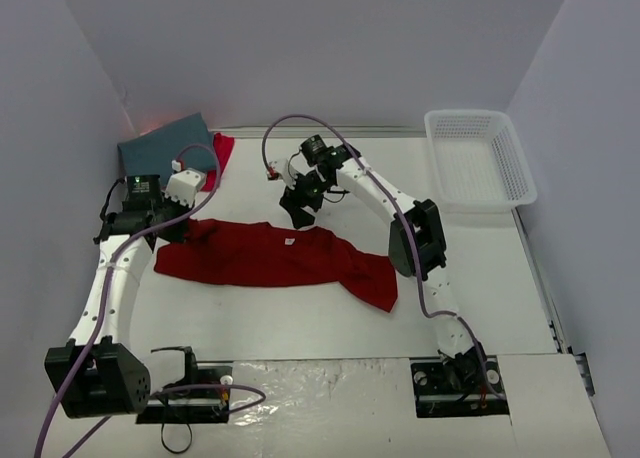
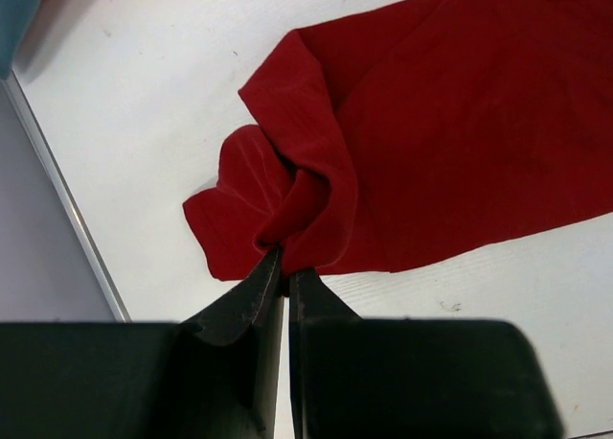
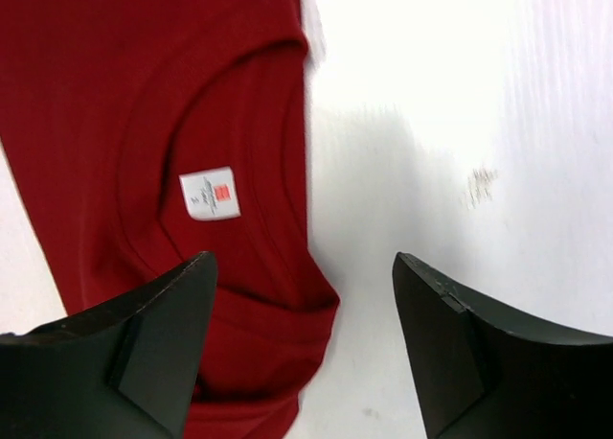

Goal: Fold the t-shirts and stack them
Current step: Flatten out the tshirt

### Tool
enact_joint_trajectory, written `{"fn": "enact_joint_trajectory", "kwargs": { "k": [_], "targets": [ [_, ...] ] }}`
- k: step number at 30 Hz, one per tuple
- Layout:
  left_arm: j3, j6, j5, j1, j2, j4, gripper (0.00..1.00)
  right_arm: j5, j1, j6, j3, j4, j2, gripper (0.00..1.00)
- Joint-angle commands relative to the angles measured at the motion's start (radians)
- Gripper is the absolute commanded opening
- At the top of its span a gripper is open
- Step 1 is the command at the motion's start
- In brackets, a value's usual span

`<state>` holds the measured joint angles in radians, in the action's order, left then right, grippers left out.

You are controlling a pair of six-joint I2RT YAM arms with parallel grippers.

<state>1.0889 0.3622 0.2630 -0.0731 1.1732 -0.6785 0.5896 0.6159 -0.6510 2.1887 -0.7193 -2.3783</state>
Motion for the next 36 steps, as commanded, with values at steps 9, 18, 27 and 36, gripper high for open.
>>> {"fn": "enact_joint_trajectory", "kwargs": {
  "k": [9,18,27,36],
  "targets": [
    [-0.007,-0.02,-0.033,-0.013,-0.026,0.02,0.02,0.329,0.03,-0.072,0.267,-0.037,-0.206,0.76],
    [-0.024,-0.02,-0.044,-0.024,-0.021,0.025,0.02,0.346,0.082,-0.053,0.371,-0.031,-0.306,0.77],
    [-0.032,-0.017,-0.036,-0.028,-0.006,0.033,0.02,0.349,0.105,-0.006,0.431,-0.006,-0.357,0.72],
    [-0.043,-0.016,-0.031,-0.031,-0.01,0.034,0.02,0.311,0.104,0.034,0.451,0.026,-0.375,0.51]
  ]
}}
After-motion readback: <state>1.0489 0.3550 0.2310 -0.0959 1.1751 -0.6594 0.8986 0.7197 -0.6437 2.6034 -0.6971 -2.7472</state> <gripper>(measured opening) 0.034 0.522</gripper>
